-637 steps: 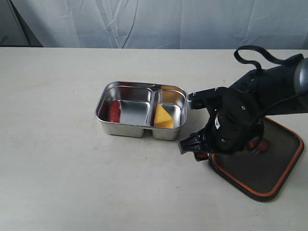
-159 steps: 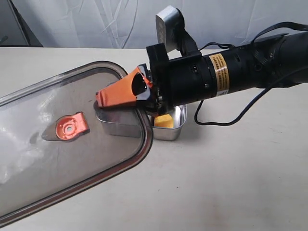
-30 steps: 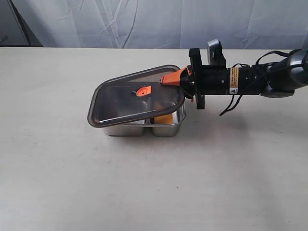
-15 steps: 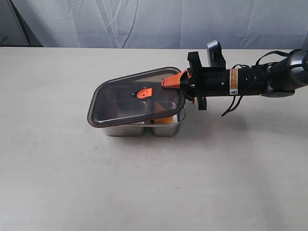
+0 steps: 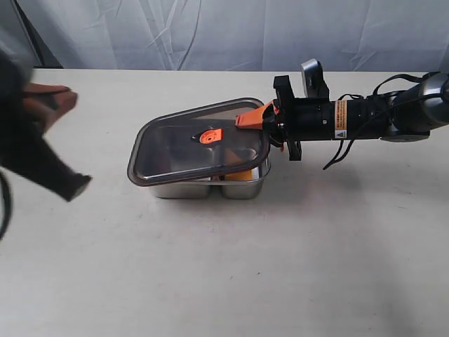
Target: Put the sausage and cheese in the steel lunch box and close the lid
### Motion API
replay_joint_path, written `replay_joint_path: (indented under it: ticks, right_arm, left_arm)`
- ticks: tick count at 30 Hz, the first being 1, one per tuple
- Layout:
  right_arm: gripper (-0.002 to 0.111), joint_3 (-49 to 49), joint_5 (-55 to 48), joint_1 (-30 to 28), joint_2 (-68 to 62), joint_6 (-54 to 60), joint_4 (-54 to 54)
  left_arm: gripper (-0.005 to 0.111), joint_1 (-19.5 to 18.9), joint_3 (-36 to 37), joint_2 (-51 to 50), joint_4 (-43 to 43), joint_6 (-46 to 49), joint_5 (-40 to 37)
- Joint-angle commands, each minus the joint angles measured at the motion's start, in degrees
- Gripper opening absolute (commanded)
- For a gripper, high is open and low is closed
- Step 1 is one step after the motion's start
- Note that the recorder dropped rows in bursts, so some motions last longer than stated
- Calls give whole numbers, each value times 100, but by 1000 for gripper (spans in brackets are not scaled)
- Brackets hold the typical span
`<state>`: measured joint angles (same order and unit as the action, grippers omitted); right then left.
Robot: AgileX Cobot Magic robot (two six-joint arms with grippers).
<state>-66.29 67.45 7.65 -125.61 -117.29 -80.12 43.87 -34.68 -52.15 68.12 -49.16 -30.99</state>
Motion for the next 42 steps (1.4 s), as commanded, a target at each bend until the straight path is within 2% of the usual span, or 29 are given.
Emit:
replay_joint_path:
  ticks: [1, 3, 5, 9, 12, 15, 24, 29, 33, 37, 42]
  right_arm:
    - [-1, -38, -123, -29, 4, 214, -162]
    - [-1, -38, -136, -29, 4, 341, -162]
    - [-1, -38, -136, -29, 4, 349, -185]
    - [-1, -38, -136, -29, 4, 375, -209]
    - [-1, -38, -136, -29, 4, 389, -208]
    - [-1, -38, -136, -29, 4, 459, -208]
    - [-1, -38, -316, -29, 4, 470, -244]
    - [-1, -38, -717, -29, 4, 447, -445]
    - [-1, -38, -729, -29, 28, 442, -784]
    - [-1, -38, -741, -29, 171, 283, -1079]
    - [-1, -38, -1050, -29, 434, -24, -1501]
  left_arm:
    - [0, -520, -547, -1493, 83, -885, 295]
    - [0, -1055, -780, -1957, -188, -1323, 440]
    - [0, -1686, -903, -2224, -903, -1299, 890]
    - [0, -2995, -873, -2523, -3188, -231, 1970]
    - [0, -3404, -852, -2802, -4782, 1001, 2073]
    - [0, -3419, -852, -3194, -5538, 1986, 2109]
    - [0, -3381, -875, -4438, -6237, 2086, 2802]
    - [0, -2971, -899, -4480, -6250, 2086, 3353]
    - [0, -2643, -1130, -4578, -5875, 2086, 3455]
    - [0, -2603, -1388, -4819, -5874, 2086, 3099]
    - [0, -2603, -1393, -4863, -5874, 2086, 3061]
